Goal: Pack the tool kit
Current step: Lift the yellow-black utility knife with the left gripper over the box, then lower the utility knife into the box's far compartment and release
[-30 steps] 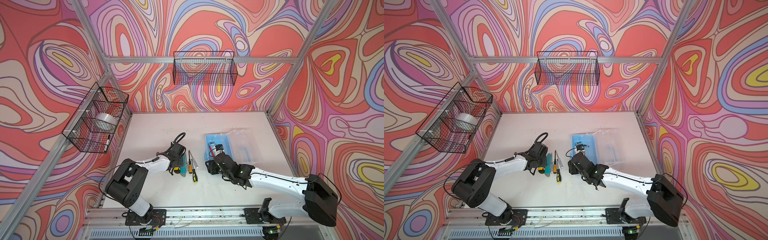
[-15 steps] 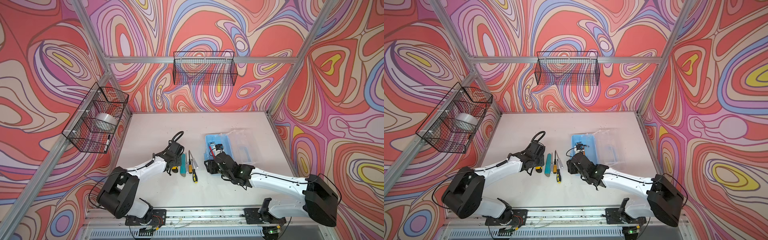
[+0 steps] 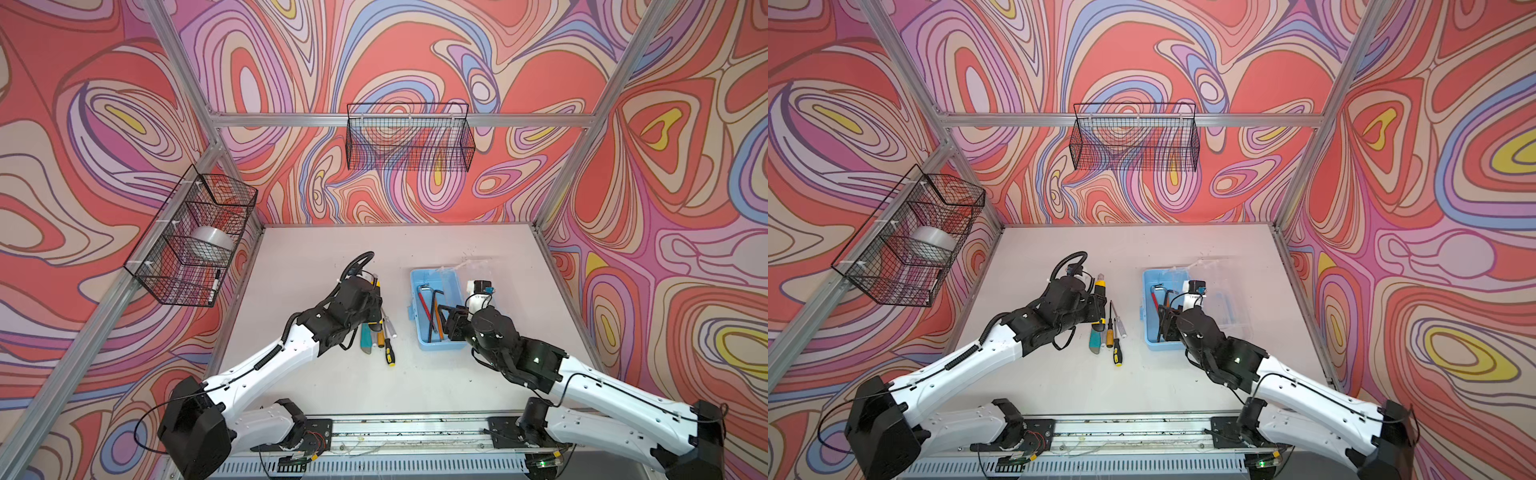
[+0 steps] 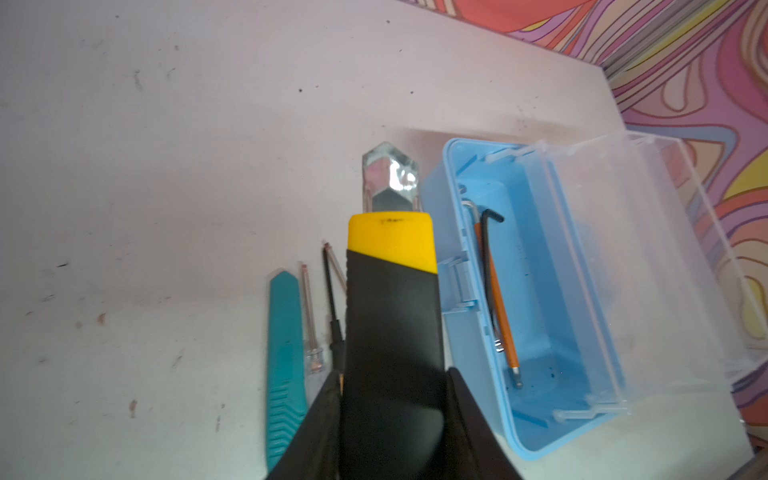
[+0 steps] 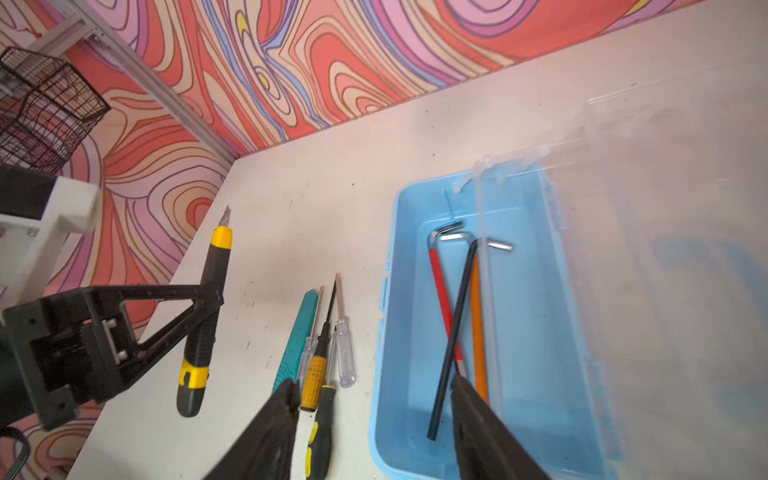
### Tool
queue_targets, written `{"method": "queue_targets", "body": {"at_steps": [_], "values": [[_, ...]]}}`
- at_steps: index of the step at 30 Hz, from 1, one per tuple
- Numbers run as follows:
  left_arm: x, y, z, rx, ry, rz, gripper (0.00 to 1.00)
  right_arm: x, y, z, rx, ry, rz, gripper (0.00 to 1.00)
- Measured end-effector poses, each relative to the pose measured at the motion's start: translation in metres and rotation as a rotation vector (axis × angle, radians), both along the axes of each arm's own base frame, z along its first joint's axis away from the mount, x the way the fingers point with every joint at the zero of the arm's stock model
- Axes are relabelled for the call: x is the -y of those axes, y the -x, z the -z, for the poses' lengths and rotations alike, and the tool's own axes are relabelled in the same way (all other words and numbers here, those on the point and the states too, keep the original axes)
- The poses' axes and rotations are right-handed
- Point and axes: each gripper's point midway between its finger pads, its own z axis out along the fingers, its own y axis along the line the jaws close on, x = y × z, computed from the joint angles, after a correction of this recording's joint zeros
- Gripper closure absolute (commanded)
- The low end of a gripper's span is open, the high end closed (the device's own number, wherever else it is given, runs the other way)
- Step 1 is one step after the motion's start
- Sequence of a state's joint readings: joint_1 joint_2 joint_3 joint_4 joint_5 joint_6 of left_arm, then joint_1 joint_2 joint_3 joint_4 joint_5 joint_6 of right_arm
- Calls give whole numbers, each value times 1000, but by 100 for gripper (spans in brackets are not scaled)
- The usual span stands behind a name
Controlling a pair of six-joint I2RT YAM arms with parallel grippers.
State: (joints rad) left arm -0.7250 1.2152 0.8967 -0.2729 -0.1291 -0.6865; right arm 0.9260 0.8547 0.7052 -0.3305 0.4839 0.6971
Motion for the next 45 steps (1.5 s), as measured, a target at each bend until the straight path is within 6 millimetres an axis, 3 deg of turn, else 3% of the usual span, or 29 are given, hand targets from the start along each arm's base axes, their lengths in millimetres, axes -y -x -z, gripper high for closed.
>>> {"method": "queue_targets", "body": {"at_steps": [3, 9, 12, 15, 24, 33, 38, 45], "values": [[40, -1, -9, 11, 50, 58, 76, 23, 6, -10, 27, 18, 52, 40], [140, -5, -15, 13, 127, 195, 76, 54, 16, -19, 48, 46, 116, 41], [176, -13, -7, -9, 166, 227, 77, 61, 19, -18, 45, 56, 128, 41], [199, -26, 7, -34, 187, 225, 77, 64, 21, -15, 36, 70, 133, 41], [237, -45, 32, -80, 212, 206, 74, 66, 22, -11, 23, 85, 133, 41], [250, -53, 53, -118, 219, 181, 72, 66, 22, -10, 24, 88, 136, 41], [254, -55, 67, -142, 218, 166, 63, 66, 22, -10, 24, 88, 136, 38], [262, -59, 64, -144, 241, 165, 55, 65, 21, -5, 14, 102, 135, 36]]}}
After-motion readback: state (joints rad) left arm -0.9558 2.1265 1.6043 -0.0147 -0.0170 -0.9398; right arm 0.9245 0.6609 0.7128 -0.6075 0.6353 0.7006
